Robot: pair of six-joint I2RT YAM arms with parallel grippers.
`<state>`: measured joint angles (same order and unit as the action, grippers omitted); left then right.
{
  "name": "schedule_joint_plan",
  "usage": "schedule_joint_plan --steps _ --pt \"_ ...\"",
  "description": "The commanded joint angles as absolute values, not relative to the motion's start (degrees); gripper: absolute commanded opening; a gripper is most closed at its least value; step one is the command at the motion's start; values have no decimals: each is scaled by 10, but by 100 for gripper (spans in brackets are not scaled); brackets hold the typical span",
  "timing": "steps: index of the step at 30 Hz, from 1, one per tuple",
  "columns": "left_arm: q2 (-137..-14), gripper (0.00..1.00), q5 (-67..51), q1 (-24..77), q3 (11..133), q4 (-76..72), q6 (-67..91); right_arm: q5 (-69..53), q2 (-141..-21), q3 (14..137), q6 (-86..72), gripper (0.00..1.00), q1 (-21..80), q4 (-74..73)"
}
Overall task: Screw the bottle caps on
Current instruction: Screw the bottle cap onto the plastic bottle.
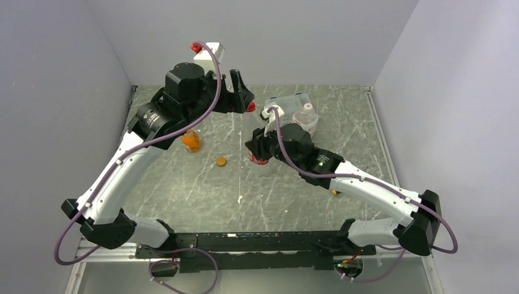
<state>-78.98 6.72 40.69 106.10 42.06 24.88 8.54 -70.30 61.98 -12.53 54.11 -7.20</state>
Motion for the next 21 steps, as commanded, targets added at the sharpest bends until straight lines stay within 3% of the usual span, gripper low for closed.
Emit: schedule_joint_plan --steps 1,21 --pt "-796 85 49 405 1052 383 271 85 -700 649 -130 18 543 -38" --pt "-812 57 35 405 1028 359 286 81 -707 665 -133 18 546 -48"
